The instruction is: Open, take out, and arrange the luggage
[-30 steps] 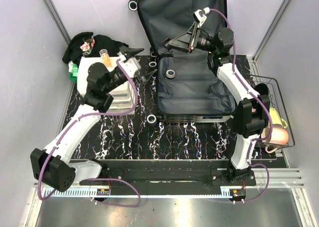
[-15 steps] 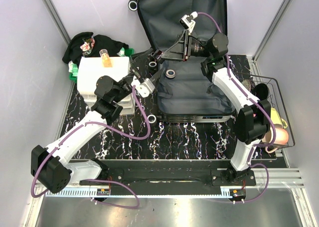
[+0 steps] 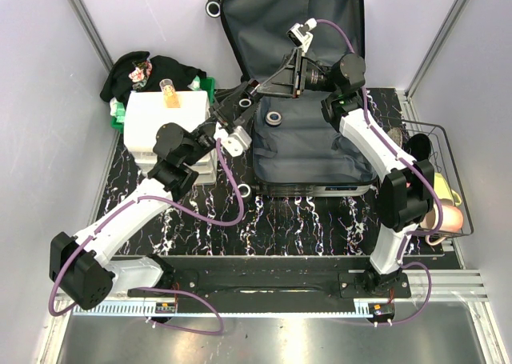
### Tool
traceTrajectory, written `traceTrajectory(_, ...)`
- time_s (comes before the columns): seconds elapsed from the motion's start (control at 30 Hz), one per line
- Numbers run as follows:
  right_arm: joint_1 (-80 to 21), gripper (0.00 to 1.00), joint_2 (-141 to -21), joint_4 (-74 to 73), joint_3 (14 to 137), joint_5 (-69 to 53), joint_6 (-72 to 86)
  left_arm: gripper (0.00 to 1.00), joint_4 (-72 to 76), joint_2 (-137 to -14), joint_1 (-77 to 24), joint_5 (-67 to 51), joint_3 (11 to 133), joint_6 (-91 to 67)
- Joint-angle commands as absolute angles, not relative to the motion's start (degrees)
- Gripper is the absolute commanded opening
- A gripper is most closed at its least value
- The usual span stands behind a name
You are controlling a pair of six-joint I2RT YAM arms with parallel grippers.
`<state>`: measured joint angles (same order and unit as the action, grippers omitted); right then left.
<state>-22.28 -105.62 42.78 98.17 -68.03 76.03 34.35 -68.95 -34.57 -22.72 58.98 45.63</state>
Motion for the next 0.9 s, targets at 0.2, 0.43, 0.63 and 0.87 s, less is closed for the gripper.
traceTrajectory(0.2, -22.2, 0.77, -102.2, 34.5, 99.1, -70.5, 66.4, 0.08, 30.2, -66.6, -34.5, -19.9, 60.8, 49.5)
traceTrajectory(0.43, -19.6, 0.92, -94.8, 0.4, 100.9, -59.4, 27.5, 0.01, 21.5, -64.6, -34.4, -19.5, 60.6, 50.7)
traceTrajectory(0.63, -21.7, 0.92, -91.4, -10.8, 100.8, -54.9, 13.0, 0.0, 19.4, -64.5, -34.5, -19.5, 61.2, 51.1)
traceTrajectory(0.87, -27.2, 0.91, -89.5, -20.5, 103.1, -44.2, 1.4, 0.0, 17.9, -64.9, -34.5, -19.2, 62.3, 49.7)
